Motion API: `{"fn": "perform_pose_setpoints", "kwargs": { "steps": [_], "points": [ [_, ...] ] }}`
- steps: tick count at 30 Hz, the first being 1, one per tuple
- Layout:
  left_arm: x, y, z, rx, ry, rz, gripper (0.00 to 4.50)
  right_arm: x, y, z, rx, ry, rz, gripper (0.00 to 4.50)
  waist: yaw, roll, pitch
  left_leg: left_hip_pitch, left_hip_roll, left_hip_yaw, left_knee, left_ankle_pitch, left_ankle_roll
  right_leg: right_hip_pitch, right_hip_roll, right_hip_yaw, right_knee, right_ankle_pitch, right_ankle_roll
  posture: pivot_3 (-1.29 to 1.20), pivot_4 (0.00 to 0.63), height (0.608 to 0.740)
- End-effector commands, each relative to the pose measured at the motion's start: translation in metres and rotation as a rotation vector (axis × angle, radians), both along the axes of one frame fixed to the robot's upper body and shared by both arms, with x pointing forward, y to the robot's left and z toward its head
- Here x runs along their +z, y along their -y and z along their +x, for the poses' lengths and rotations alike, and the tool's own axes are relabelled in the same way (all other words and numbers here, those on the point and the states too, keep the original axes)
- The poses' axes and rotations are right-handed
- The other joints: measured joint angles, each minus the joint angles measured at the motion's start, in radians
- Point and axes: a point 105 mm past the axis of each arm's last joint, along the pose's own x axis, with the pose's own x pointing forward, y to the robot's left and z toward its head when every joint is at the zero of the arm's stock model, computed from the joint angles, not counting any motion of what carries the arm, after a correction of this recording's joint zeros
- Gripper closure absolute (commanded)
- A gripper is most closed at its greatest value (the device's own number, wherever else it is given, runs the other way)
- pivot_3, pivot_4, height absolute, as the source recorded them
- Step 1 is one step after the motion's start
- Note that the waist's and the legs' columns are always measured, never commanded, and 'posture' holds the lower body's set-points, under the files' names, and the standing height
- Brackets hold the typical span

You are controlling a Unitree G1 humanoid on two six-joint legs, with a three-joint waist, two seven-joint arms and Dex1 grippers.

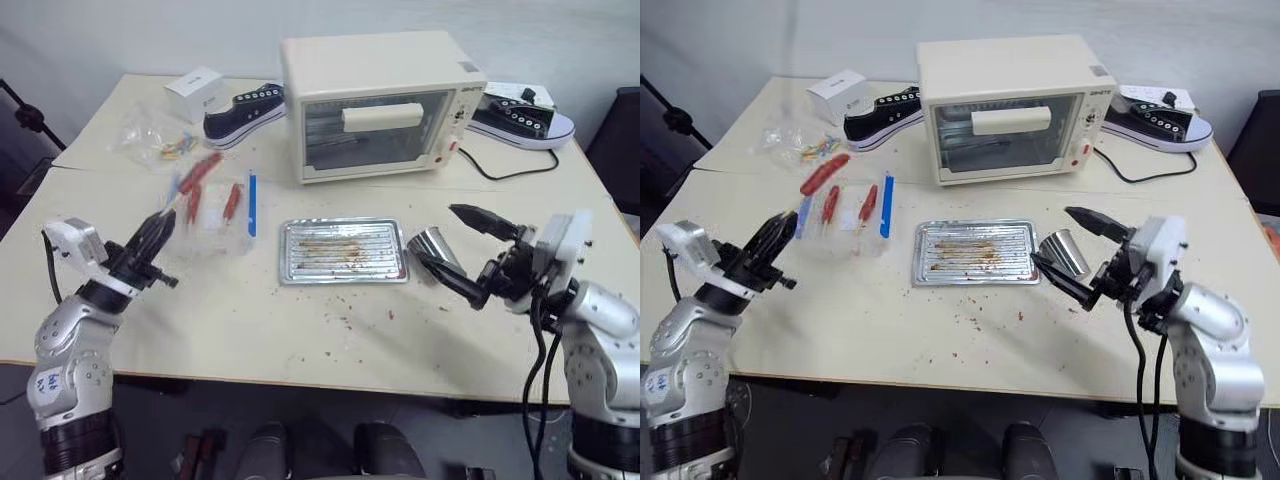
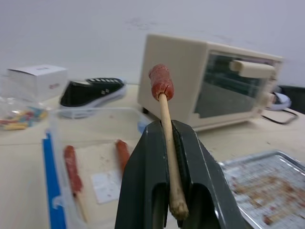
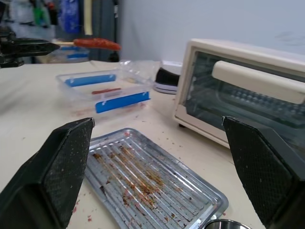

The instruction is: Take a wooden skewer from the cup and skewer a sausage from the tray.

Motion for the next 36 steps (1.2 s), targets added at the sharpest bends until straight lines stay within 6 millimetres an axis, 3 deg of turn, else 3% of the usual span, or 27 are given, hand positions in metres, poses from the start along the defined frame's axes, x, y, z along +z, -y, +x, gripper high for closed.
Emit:
{"fn": "perform_pose_setpoints", "kwargs": {
  "steps": [1, 8, 11, 18, 23, 26, 29, 33, 36],
  "points": [
    [0.001, -0.004, 0.014, 0.079, 0.001, 0.009, 4.50, 0.013, 0.001, -0.007, -0.051, 0.082, 0.006, 0.03, 0.000, 0.000, 0.000, 0.000, 0.000, 0.000, 0.000, 0.000, 0.000, 0.000, 0.000, 0.000, 0.000, 0.000, 0.000, 0.00, 0.150, 0.740],
    [-0.007, 0.001, 0.039, 0.114, -0.051, -0.002, 4.50, 0.015, 0.003, -0.007, -0.069, 0.099, -0.009, 0.03, -0.002, 0.000, 0.000, 0.000, 0.000, 0.001, -0.001, 0.000, 0.000, -0.001, 0.001, 0.000, -0.001, 0.000, 0.000, 0.00, 0.150, 0.740],
    [-0.004, 0.004, 0.043, 0.099, -0.045, 0.011, 3.79, 0.014, 0.003, -0.007, -0.069, 0.092, -0.016, 0.00, -0.002, 0.000, 0.000, 0.000, 0.001, 0.001, -0.001, 0.000, 0.000, -0.001, 0.001, 0.000, 0.000, 0.000, 0.000, 0.00, 0.150, 0.740],
    [-0.001, 0.005, 0.044, 0.075, -0.038, 0.019, 1.59, 0.013, 0.002, -0.008, -0.053, 0.086, -0.030, 0.00, 0.000, -0.001, 0.000, 0.000, 0.000, 0.001, -0.001, 0.000, 0.000, -0.001, 0.001, 0.000, 0.000, 0.000, 0.000, 0.00, 0.150, 0.740],
    [0.009, 0.018, 0.027, -0.055, -0.008, 0.079, 0.04, 0.010, 0.002, -0.009, -0.038, 0.069, -0.052, 0.00, -0.002, -0.001, 0.000, 0.000, 0.000, 0.001, -0.001, 0.000, 0.000, -0.001, 0.001, 0.000, -0.001, 0.000, 0.000, 0.00, 0.150, 0.740],
    [0.002, 0.031, 0.004, -0.176, -0.032, 0.344, 0.01, 0.003, 0.002, -0.013, 0.005, 0.034, -0.112, 0.00, -0.005, -0.001, 0.000, 0.000, 0.001, 0.001, -0.001, 0.000, 0.000, -0.001, 0.001, 0.000, -0.001, 0.000, 0.000, 0.00, 0.150, 0.740],
    [-0.022, 0.037, -0.033, -0.380, -0.136, 0.618, 0.01, -0.016, 0.006, -0.023, 0.092, -0.028, -0.235, 0.00, -0.006, -0.001, 0.000, 0.002, 0.001, 0.004, -0.006, 0.000, 0.000, -0.001, 0.001, 0.003, -0.003, 0.000, 0.000, 0.00, 0.150, 0.740],
    [-0.048, 0.030, -0.061, -0.499, -0.244, 0.699, 0.01, -0.041, 0.012, -0.033, 0.159, -0.105, -0.264, 0.00, -0.001, -0.001, 0.000, 0.004, 0.001, 0.005, -0.007, 0.000, 0.001, 0.000, 0.000, 0.005, -0.007, 0.000, 0.000, 0.00, 0.150, 0.740],
    [-0.064, 0.018, -0.062, -0.453, -0.272, 0.718, 0.01, -0.066, 0.012, -0.040, 0.183, -0.151, -0.264, 0.00, 0.001, -0.001, 0.000, 0.004, 0.001, 0.005, -0.007, -0.001, 0.002, 0.001, -0.001, 0.006, -0.009, 0.000, 0.000, 0.00, 0.150, 0.740]
  ]
}}
